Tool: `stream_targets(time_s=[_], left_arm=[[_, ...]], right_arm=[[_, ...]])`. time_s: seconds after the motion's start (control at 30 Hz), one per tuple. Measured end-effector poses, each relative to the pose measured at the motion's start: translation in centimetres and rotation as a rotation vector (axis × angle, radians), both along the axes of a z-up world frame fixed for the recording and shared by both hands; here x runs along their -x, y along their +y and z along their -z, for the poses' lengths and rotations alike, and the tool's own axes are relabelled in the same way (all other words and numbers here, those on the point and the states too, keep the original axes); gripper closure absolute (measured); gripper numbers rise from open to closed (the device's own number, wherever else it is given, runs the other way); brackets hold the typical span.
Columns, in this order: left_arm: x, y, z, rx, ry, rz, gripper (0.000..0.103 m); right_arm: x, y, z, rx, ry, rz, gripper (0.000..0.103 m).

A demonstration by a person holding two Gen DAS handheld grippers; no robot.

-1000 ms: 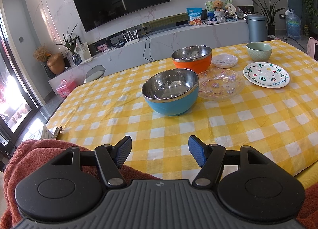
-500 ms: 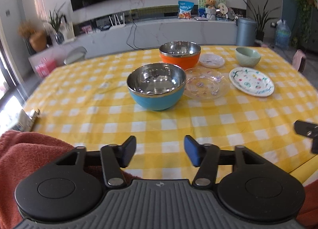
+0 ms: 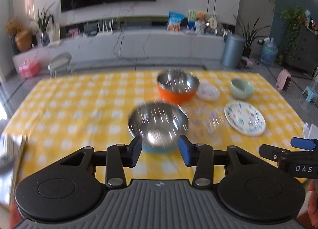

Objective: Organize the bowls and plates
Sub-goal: 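Reach the left tool to the blue steel bowl and grip its rim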

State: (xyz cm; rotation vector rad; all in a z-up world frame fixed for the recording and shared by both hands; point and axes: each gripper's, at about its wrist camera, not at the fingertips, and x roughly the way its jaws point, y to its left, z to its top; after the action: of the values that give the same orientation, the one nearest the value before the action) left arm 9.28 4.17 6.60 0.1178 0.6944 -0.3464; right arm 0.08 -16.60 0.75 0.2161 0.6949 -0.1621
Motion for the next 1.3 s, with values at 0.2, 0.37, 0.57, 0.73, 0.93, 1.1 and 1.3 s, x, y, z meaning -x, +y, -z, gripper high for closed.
stream_targets(time_s=[0.2,0.37,0.57,0.73,0.93,1.1,1.3], left_arm=[[-3.3,0.8,-0.7,-0.013,-0.052,0.048,0.047],[-6.2,2.8,-0.7,0.134,-0.011,0.016,0.039],[-8.9,3.3,0.6,0.078,-0.011,-0.009,0.045],[-10.9,3.5,1.8,0.070,0.012,-0.001,0.045],[-13.0,3.8,4.1,0.113,0.127,0.007,0.047],[-13.6,3.4,6.2,0.086,0.227,0.046,0.063],[-13.9,3.1,7.3,0.071,0.289,0.061,0.074]], right_arm=[[-3.5,1.2,-1.2,0.022,-0.065,0.011,0.003],[-6.8,2.5,-1.3,0.039,-0.081,-0.021,0.003],[-10.2,3.8,-0.6,-0.003,-0.047,-0.059,0.003],[-12.5,4.2,0.6,-0.063,-0.052,-0.064,0.003],[-14.9,4.8,2.4,-0.127,-0.013,-0.058,0.011],[-15.6,5.2,3.8,-0.140,0.043,-0.053,0.029],[-15.9,5.5,5.6,-0.190,0.110,-0.093,0.054]])
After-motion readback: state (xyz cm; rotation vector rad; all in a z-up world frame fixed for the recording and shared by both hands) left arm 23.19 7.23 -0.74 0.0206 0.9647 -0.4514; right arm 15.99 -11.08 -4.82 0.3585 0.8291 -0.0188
